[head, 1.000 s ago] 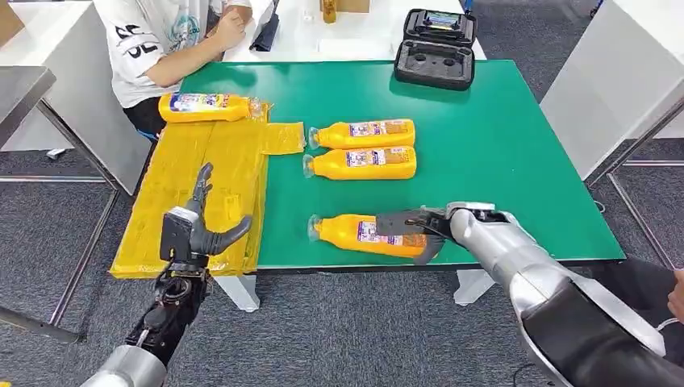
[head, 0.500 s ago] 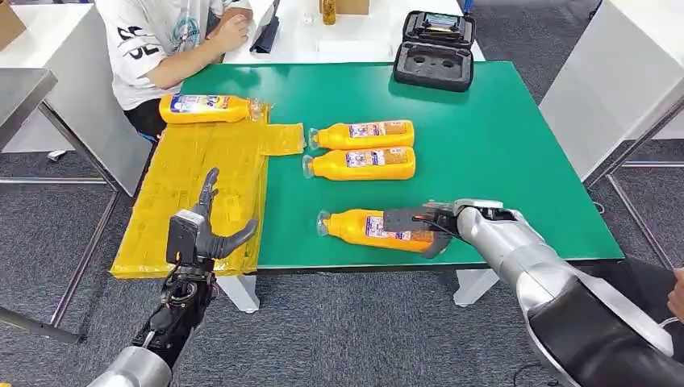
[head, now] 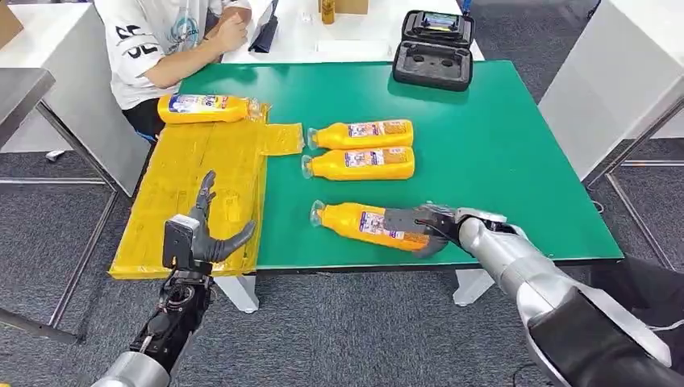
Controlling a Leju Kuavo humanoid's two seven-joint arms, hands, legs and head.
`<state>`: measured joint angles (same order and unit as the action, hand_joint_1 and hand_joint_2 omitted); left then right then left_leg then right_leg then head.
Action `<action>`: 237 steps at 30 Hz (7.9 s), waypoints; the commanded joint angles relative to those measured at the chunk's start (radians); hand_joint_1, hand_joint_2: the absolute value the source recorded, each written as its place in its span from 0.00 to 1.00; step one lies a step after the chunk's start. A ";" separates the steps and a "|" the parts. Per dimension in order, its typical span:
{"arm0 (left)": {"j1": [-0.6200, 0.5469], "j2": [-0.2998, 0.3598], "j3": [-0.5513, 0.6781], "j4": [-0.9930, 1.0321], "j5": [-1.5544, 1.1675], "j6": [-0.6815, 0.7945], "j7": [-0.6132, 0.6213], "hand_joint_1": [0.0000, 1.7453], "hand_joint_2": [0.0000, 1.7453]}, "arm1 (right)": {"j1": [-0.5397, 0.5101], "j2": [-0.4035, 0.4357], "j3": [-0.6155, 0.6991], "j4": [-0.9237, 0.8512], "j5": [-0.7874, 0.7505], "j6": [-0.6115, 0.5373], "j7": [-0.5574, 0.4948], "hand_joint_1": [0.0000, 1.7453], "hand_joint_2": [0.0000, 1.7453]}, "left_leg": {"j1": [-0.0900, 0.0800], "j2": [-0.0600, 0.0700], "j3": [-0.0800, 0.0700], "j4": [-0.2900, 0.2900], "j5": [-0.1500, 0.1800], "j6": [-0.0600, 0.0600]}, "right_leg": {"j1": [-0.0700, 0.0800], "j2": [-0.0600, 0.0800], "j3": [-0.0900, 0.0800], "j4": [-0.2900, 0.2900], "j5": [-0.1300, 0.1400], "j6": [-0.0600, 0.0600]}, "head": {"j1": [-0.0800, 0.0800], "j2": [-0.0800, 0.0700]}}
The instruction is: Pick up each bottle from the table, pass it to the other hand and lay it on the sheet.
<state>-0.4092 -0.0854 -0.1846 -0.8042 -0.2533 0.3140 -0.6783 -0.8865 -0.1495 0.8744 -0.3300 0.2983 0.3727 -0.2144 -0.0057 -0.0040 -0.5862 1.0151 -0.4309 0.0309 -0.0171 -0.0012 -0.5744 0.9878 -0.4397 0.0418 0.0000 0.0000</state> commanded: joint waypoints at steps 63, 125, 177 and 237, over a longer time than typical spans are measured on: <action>0.254 0.040 -0.063 -0.479 0.383 -0.681 0.108 0.00 1.00 | 0.381 0.270 -0.405 -0.368 -0.122 0.053 -0.484 0.87 1.00 | 0.002 0.000 -0.005 0.000 -0.001 -0.002 | 0.002 0.000 -0.005 0.000 -0.001 -0.002 | 0.000 0.000; 0.041 0.030 -0.220 -0.152 0.268 -0.770 0.157 1.00 1.00 | 0.376 0.269 -0.292 -0.205 -0.088 0.103 -0.484 0.80 1.00 | 0.003 -0.002 -0.004 0.000 -0.001 -0.003 | 0.003 -0.002 -0.003 -0.001 -0.001 -0.003 | 0.000 0.000; -0.091 0.155 0.103 -0.195 0.137 -0.464 0.186 1.00 1.00 | 0.525 0.198 -0.487 -0.561 -0.167 0.108 -0.484 0.00 0.00 | 0.002 -0.001 -0.007 0.000 0.000 -0.001 | 0.001 -0.001 -0.007 0.001 -0.001 -0.001 | 0.000 0.000; -0.434 0.343 -0.413 0.258 -0.796 -0.392 0.391 1.00 1.00 | 0.495 0.219 -0.625 -0.440 -0.164 0.199 -0.484 0.00 0.00 | 0.003 -0.002 -0.006 0.000 0.000 -0.002 | 0.003 -0.002 -0.005 0.000 -0.001 -0.002 | 0.000 0.000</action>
<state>-0.7606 0.2792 -0.5116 -0.6794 -1.0597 -0.0454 -0.2743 -0.3681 0.0618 0.2663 -0.8705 0.1419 0.5535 -0.7031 -0.0051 -0.0039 -0.5935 1.0147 -0.4306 0.0305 -0.0168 -0.0014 -0.5821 0.9884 -0.4400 0.0416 0.0004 0.0000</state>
